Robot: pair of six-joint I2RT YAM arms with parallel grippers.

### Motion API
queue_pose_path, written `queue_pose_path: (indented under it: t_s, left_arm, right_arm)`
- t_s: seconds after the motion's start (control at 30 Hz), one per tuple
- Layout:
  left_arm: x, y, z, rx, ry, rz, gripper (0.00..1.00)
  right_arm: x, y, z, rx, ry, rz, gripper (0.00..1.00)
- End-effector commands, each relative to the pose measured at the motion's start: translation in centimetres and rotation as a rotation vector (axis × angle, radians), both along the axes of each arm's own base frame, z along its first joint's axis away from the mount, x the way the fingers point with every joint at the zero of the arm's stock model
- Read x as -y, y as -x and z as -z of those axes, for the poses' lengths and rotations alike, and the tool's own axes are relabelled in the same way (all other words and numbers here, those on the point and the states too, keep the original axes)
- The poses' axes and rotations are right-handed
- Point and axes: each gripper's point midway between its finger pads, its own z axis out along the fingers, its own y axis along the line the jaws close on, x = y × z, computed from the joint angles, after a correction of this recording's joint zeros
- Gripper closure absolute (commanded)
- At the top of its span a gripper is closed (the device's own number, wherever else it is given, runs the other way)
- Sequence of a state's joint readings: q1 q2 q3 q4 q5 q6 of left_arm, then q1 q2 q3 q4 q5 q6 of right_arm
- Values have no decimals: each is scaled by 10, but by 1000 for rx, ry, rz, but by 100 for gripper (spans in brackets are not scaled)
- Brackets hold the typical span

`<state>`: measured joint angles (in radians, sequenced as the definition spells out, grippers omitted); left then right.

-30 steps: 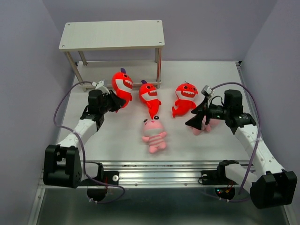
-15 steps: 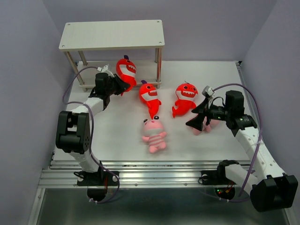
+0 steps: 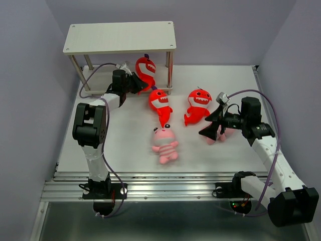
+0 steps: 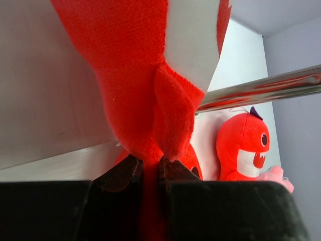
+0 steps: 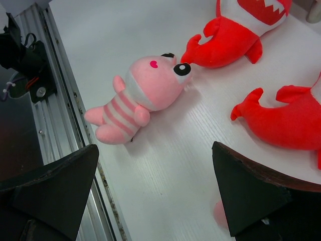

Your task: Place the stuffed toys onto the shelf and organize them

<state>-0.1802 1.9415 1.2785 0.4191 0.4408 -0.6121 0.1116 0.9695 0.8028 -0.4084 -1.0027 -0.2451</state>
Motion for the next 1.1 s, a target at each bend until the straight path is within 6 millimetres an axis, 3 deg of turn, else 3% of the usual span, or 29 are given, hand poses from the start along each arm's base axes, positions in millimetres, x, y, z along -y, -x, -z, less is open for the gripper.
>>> queue_pose_path:
  t_s: [0.0, 0.2, 0.63, 1.07]
  left_arm:
    - [25, -15, -33, 97, 44, 62, 100]
    - [41, -27, -31, 90, 74, 90, 100]
    - [89, -33, -25, 20, 186, 152, 95]
    - [81, -40, -20, -44, 269, 23, 90]
  right_arm:
    - [-1, -3, -5, 55, -9, -20, 0]
    - [-1, -4, -4, 56, -7, -21, 0]
    - [-1, -5, -2, 58, -1, -20, 0]
    - [0, -5, -3, 70, 4, -15, 0]
